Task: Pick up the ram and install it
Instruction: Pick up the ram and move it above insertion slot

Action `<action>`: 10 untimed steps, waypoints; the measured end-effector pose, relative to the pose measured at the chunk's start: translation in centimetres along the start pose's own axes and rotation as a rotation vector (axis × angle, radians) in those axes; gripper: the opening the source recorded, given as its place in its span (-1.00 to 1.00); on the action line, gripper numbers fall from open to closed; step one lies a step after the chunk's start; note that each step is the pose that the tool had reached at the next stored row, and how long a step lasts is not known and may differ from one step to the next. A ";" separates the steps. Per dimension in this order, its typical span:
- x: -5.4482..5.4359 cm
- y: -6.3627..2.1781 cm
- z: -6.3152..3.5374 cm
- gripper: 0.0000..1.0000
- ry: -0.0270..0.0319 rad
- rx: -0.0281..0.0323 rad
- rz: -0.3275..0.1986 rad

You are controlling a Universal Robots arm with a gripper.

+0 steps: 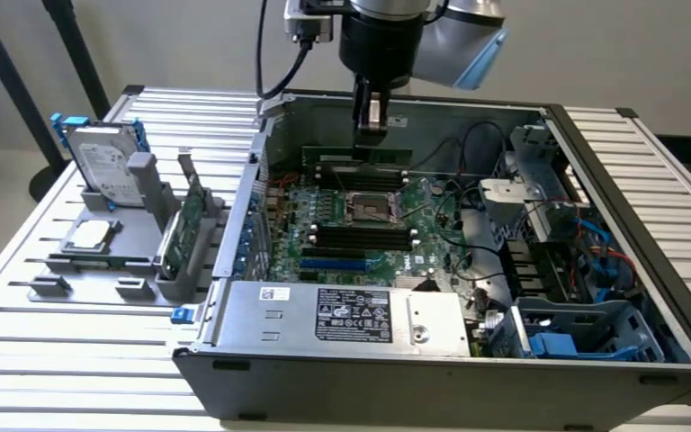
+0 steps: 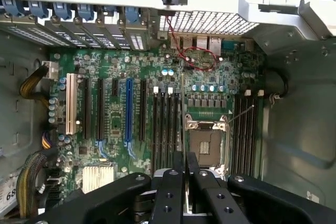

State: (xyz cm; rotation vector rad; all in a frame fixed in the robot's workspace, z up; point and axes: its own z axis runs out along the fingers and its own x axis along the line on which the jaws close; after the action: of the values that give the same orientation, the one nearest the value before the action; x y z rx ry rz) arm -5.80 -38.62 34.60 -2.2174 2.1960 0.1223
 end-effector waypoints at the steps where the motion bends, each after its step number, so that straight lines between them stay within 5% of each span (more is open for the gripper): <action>1: -0.1 -0.15 0.07 -0.73 0.0046 -0.0001 0.001; 6: -0.1 -0.88 0.42 -0.73 0.0226 0.0008 0.017; 10: -0.1 -1.00 0.74 -0.73 0.0272 0.0029 0.055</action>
State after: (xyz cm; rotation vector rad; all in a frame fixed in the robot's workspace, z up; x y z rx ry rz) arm -4.83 -38.45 33.83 -2.1708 2.2704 0.0903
